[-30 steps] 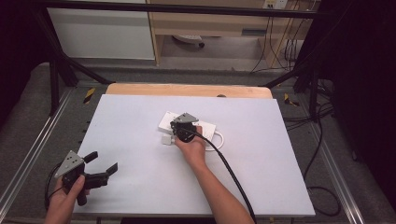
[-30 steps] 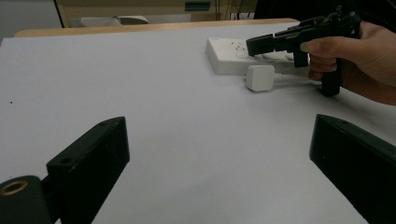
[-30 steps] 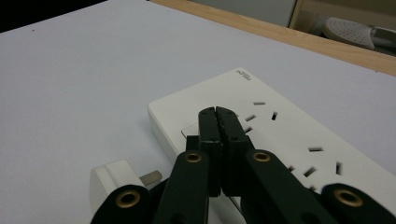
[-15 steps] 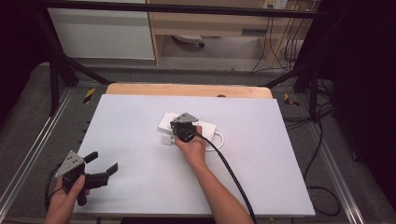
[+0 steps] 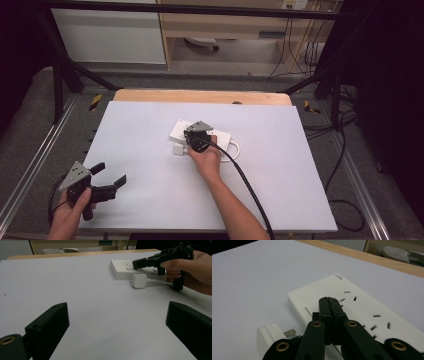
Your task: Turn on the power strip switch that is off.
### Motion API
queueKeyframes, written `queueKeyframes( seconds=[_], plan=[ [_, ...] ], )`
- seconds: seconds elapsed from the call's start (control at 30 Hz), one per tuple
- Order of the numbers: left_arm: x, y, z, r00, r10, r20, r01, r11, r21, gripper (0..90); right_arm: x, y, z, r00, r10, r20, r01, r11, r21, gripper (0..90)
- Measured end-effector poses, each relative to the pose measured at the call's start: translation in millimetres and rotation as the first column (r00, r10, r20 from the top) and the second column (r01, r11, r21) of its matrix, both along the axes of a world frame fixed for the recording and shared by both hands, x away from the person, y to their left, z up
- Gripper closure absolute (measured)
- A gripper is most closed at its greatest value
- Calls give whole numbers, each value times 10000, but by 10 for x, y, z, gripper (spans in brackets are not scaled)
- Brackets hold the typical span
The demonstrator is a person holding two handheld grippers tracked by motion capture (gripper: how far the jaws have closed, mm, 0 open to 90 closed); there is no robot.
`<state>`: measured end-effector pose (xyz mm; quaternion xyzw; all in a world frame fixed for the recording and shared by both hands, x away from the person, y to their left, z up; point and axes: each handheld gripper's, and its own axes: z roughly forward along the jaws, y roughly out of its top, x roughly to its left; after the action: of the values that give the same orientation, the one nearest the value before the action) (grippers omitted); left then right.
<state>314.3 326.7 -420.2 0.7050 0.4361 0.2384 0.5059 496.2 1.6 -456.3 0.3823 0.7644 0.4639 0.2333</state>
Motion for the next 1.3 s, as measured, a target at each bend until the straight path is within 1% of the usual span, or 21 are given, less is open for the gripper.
queueKeyframes(
  seconds=[0.03, 0.1, 0.2, 0.3, 0.53, 0.63, 0.7, 0.8, 0.97, 1.07, 1.3],
  plan=[
    [1, 0, 0, 10000, 3, 1, -3, 10000, 19, 50, 2, -6, 6, 10000, 54, -18, -54, 10000, -58, 900],
    [2, 0, 0, 10000, -15, -19, 15, 10000, 50, 51, 11, -17, 5, 9996, 203, -208, -198, 9995, 237, 900],
    [0, 2, 0, 10000, 0, 2, 0, 10000, 1, 50, -1, -13, 9, 9993, 348, -157, -344, 9991, 260, 900],
    [8, 10, -4, 10000, 8, -29, -8, 10000, 68, 51, -22, 3, 46, 9990, 441, -70, -438, 9985, 325, 900],
    [1, 2, 0, 10000, -1, 6, 1, 10000, 8, 51, -23, -25, 92, 9993, 382, -14, -382, 9985, 399, 891],
    [2, 1, 0, 10000, -4, -5, 4, 10000, 34, 51, -29, -55, 138, 9994, 349, 39, -350, 9980, 528, 865],
    [1, 0, 1, 10000, -1, 1, 1, 10000, 62, 51, -39, -79, 191, 9993, 372, 14, -372, 9970, 676, 825],
    [-1, -3, 1, 10000, 0, 5, 0, 10000, 47, 50, -42, -108, 237, 9992, 395, 14, -395, 9959, 810, 793],
    [-1, -3, 1, 10000, 3, 4, -3, 10000, 62, 51, -56, -147, 291, 9992, 404, 79, -409, 9955, 857, 770],
    [-1, -3, 1, 10000, 0, 4, 0, 10000, 61, 50, -72, -201, 347, 9993, 333, 145, -346, 9942, 1014, 754],
    [-2, -6, 2, 10000, -21, 6, 20, 10000, 61, 50, -96, -268, 413, 9994, 288, 213, -310, 9931, 1127, 750]
  ],
)
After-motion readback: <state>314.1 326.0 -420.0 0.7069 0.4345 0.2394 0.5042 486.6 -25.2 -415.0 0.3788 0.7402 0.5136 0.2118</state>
